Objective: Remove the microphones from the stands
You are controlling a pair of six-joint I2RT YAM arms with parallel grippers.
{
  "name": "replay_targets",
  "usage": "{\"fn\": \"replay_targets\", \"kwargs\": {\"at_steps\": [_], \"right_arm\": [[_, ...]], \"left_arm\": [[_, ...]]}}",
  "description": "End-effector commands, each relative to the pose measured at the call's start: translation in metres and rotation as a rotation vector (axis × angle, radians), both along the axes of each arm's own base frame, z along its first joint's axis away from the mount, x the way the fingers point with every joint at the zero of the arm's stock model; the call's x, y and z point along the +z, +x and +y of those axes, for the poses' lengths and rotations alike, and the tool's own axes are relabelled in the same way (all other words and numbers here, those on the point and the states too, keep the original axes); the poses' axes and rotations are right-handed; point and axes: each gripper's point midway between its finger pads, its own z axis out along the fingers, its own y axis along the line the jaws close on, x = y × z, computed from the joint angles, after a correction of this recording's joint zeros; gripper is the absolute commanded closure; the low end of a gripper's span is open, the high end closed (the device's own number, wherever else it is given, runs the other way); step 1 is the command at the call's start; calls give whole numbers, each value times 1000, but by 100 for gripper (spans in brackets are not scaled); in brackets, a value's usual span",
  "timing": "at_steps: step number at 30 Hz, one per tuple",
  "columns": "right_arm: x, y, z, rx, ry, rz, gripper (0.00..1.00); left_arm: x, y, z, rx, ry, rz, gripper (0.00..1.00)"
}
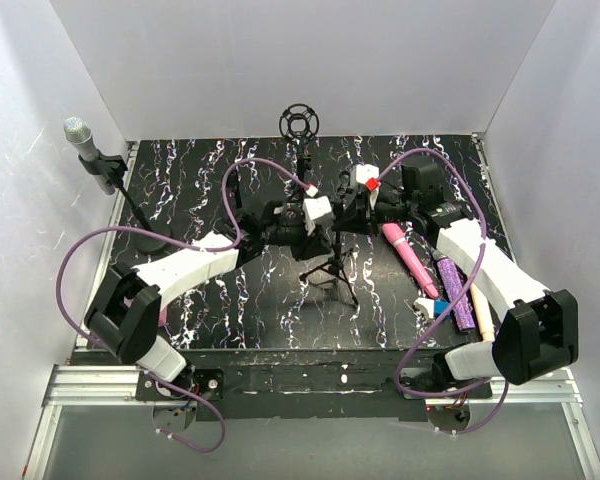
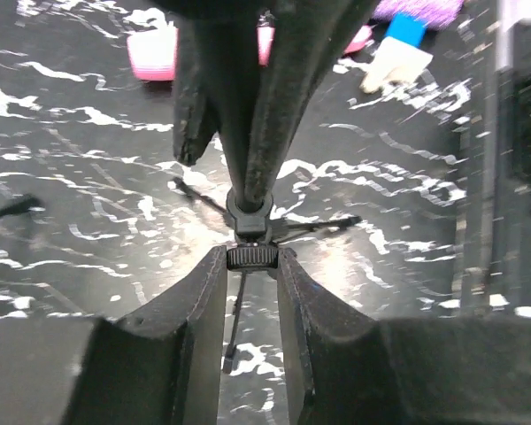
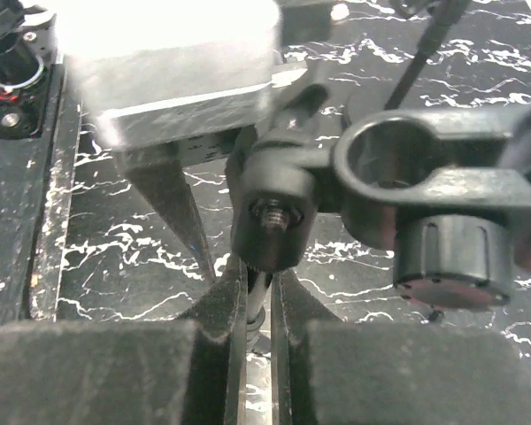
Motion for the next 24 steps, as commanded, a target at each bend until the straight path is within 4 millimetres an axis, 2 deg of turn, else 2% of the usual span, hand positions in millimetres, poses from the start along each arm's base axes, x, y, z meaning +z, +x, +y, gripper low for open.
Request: {"fn": "replay_targets", "kwargs": {"at_steps": [1, 6, 10, 12, 14, 16, 19, 20, 24], "right_arm": [[-12, 1, -2, -12, -18, 20, 99], [-19, 3, -3, -20, -23, 28, 99], [-24, 4, -3, -18, -31, 19, 99], [-27, 4, -4, -22, -36, 18, 99], [-29, 4, -6, -32, -43, 17, 99], [-30, 4, -7, -43, -51, 17, 88], [-30, 3, -13, -72, -80, 18, 63], [-29, 1, -16, -79, -91, 15, 55], [-32, -8, -30, -104, -152, 11, 27]], "left_arm": [[24, -12, 2, -12, -175, 492, 100], [24, -21, 5, -86, -198, 728, 100], [20, -18, 6, -81, -202, 804, 99], [18, -16, 7, -62, -207, 829, 91], [18, -12, 9, -22, -201, 826, 70], [22, -7, 13, 25, -187, 776, 53], [31, 2, 20, 80, -171, 701, 43], [34, 6, 23, 105, -164, 676, 36], [43, 8, 35, 134, -128, 602, 29]]}}
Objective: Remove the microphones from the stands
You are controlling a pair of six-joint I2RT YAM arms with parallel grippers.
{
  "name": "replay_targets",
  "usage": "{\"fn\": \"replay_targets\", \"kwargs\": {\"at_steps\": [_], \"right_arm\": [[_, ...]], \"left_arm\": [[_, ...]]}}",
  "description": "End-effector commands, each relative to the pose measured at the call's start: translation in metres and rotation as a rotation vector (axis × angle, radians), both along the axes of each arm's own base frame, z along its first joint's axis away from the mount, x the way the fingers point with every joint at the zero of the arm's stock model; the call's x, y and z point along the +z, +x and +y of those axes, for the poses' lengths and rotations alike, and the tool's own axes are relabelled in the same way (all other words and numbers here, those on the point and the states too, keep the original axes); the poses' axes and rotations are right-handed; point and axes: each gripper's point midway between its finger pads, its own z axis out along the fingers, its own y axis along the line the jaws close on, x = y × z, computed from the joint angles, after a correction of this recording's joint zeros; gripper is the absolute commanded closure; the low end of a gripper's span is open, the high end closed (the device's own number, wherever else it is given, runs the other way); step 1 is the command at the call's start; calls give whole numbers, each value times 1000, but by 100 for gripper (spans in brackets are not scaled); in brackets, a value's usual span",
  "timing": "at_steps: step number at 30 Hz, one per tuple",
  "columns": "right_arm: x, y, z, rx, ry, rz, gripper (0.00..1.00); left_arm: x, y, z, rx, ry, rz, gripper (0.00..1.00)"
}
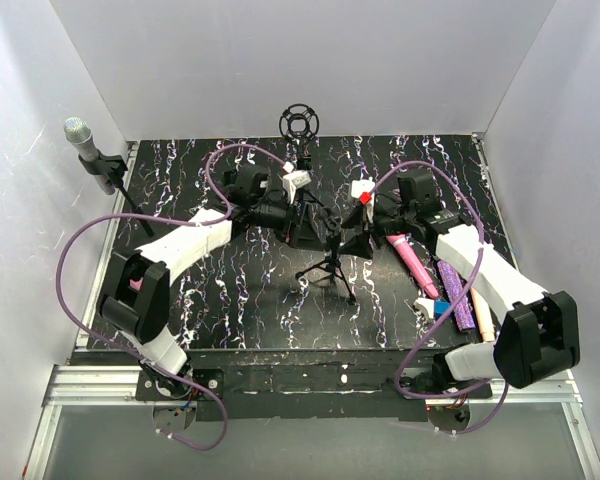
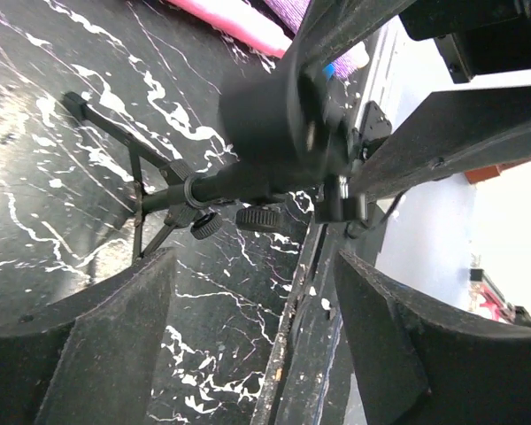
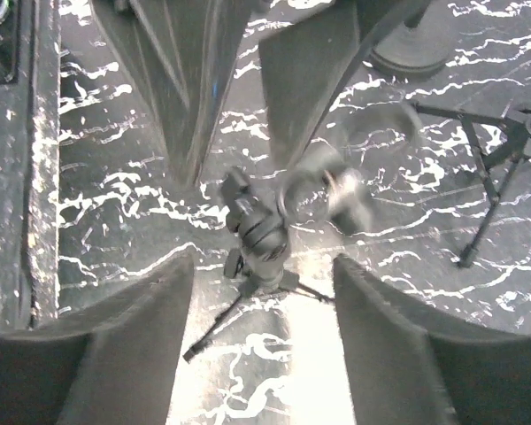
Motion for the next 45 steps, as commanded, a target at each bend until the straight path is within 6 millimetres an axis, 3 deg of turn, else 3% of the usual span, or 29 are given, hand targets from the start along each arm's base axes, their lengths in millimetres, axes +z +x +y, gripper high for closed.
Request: {"fn": "replay_targets", "kwargs": {"at_steps": [1, 8, 13, 19, 22, 29, 34, 42, 45], "right_arm": [[6, -11, -21, -36, -68, -40, 24], [-4, -31, -31, -58, -70, 19, 20], [-3, -12, -11, -82, -26, 26, 21], [-6, 18, 9, -89, 6, 31, 23], [-6, 28, 17, -88, 17, 44, 30], [-2, 48, 25, -123, 39, 57, 63], [2, 59, 25, -146, 44, 33, 75], [12, 78, 19, -199, 75, -21, 99], [18, 95, 5, -283, 96, -49, 99]], "left_arm": [[43, 7, 17, 39, 25, -175, 26], [65, 13, 29, 76, 61, -291, 23], [87, 24, 35, 79, 73, -383, 24], [128, 40, 43, 139, 62, -489, 23], [149, 43, 45, 153, 55, -529, 23], [181, 47, 60, 200, 94, -649, 23], [199, 44, 70, 218, 109, -710, 23], [211, 54, 86, 264, 178, -802, 22], [212, 55, 88, 263, 187, -813, 22]]}}
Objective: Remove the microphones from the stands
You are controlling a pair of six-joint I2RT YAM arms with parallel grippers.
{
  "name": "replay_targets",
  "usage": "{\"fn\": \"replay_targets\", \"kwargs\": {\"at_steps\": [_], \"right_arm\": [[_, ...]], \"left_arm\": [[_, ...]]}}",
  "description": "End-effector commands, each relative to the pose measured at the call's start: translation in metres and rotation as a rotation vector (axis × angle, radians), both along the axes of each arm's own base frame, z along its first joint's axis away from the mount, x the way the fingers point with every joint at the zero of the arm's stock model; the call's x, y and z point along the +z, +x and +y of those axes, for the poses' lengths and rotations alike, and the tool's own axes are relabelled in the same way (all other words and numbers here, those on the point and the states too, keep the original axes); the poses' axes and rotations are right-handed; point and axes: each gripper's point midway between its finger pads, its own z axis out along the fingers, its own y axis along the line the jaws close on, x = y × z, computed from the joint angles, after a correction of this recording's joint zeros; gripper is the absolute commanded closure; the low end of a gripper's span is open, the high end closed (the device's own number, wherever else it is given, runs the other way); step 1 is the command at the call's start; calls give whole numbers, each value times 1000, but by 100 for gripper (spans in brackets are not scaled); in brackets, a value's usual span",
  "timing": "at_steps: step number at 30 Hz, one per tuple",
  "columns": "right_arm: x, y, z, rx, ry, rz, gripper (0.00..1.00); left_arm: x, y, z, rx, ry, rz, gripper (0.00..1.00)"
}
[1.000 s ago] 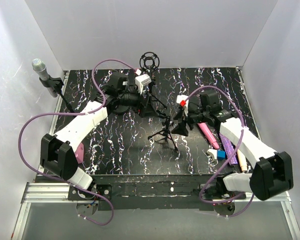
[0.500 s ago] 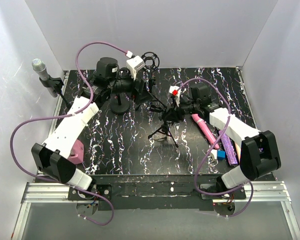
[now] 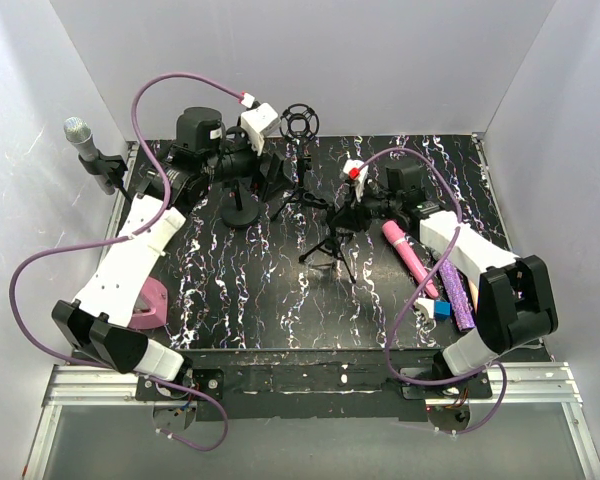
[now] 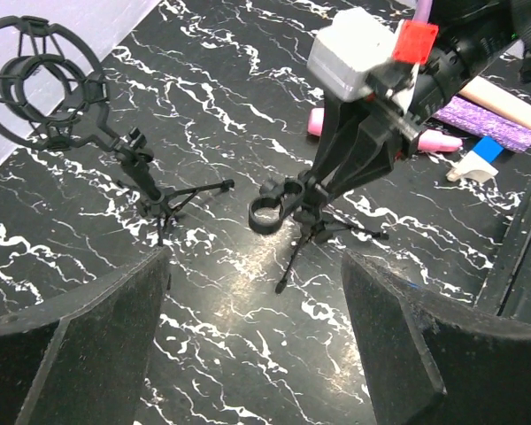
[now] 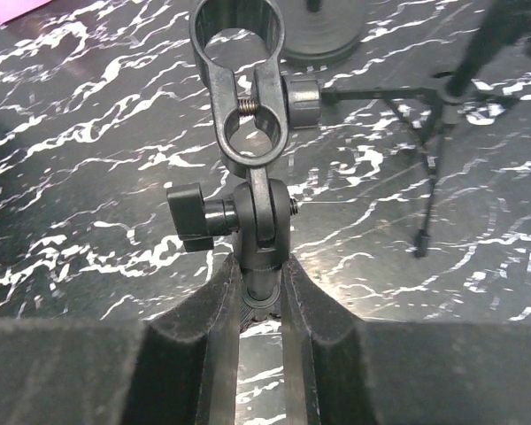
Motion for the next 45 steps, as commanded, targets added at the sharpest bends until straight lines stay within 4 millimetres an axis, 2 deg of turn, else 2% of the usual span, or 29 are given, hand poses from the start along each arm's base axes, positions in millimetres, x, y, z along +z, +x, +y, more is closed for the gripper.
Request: {"fn": "replay_targets", "kwargs": {"at_steps": [1, 5, 9, 12, 15, 17, 18, 19, 21, 25, 28, 31, 34, 36, 38, 41, 45], "right_arm": [[43, 41, -13, -111, 76, -163, 99], [51, 76, -33, -185, 89, -202, 99], [62, 121, -53, -286, 113, -231, 99], [66, 148, -63, -324, 116, -256, 99], [61, 169, -67, -373, 114, -248, 99], [53, 173, -68, -388, 110, -225, 97], [46, 168, -67, -376, 101, -196, 75], [44, 164, -67, -376, 97, -177, 62], [42, 155, -72, -393, 84, -164, 51], [53, 136, -90, -444, 90, -145, 31], [55, 117, -97, -452, 84, -111, 21], [59, 95, -101, -459, 87, -69, 17], [66, 73, -101, -456, 103, -40, 15], [67, 58, -100, -448, 111, 4, 14], [71, 48, -98, -434, 125, 33, 13], [79, 39, -94, -408, 139, 54, 13], [87, 39, -90, -377, 147, 59, 12]], "left_arm": [[27, -4, 14, 25, 16, -92, 22], [35, -3, 19, 45, 31, -135, 21], [52, -3, 40, 159, 43, -179, 13], [62, 2, 66, 307, 81, -200, 5], [74, 9, 102, 459, 166, -282, 2], [84, 16, 129, 545, 229, -336, 2], [98, 21, 155, 626, 236, -364, 2], [104, 21, 167, 668, 232, -372, 2], [115, 20, 194, 766, 225, -383, 2], [109, 8, 222, 855, 250, -373, 2], [114, -4, 264, 1024, 241, -375, 2], [115, -18, 312, 1234, 201, -353, 2], [97, -31, 351, 1391, 135, -270, 2], [82, -32, 367, 1452, 102, -212, 2], [73, -31, 380, 1495, 83, -192, 2], [60, -24, 389, 1517, 91, -188, 2], [40, -4, 387, 1470, 76, -168, 2]]}}
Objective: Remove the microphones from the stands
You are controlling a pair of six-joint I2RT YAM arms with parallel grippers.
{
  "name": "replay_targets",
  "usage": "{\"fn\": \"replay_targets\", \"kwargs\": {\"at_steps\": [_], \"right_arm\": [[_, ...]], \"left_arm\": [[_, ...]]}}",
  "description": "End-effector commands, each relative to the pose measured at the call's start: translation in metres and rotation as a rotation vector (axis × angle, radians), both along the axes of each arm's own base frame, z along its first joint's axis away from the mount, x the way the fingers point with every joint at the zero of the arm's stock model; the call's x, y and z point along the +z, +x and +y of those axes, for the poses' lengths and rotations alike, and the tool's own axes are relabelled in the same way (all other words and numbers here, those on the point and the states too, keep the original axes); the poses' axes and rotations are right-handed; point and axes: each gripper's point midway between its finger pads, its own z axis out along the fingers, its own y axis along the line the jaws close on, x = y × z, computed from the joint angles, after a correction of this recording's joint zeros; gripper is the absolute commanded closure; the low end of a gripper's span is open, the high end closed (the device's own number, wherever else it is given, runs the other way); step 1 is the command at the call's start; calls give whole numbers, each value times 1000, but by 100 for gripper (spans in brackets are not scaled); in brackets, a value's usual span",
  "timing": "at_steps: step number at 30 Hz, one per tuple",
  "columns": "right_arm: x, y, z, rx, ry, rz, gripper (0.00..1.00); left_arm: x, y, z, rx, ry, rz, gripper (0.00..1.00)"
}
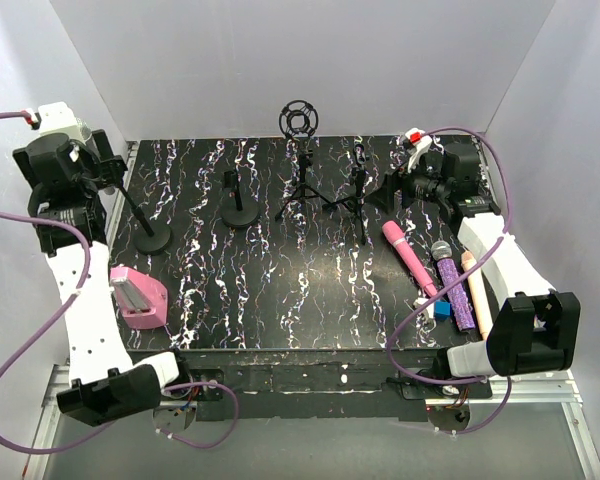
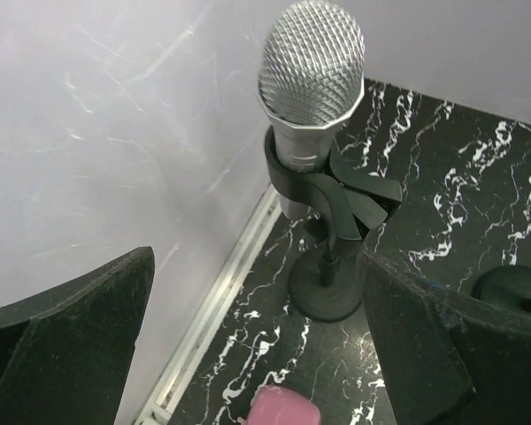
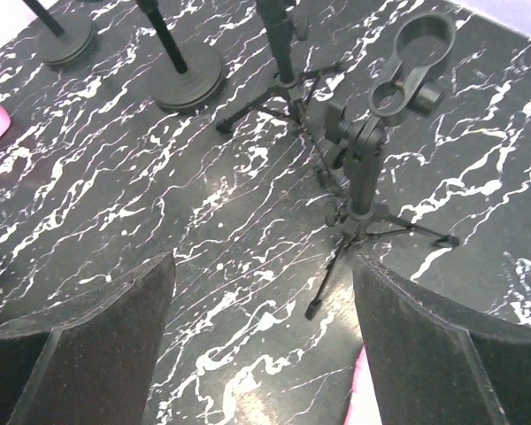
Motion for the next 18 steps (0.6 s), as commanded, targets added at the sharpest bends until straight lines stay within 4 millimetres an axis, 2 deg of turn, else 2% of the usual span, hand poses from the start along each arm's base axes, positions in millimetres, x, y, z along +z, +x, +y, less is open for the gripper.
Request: {"fn": "replay_targets", "kwargs": {"at_steps": [1, 8, 13, 15, 18], "right_arm": [[19, -8, 8, 50, 36, 18, 12], [28, -14, 14, 92, 2, 28, 12], [32, -19, 18, 117, -25, 33, 13], [33, -19, 20, 119, -35, 25, 13], [32, -22, 23, 129, -42, 26, 13]], "left_arm": [[-13, 25, -4, -48, -43, -36, 2], [-35, 65, -5, -106, -88, -51, 5], [-63, 76, -9, -93, -196, -46, 10], [-81, 80, -10, -85, -229, -31, 13], [-94, 87, -9, -73, -258, -34, 19]]}}
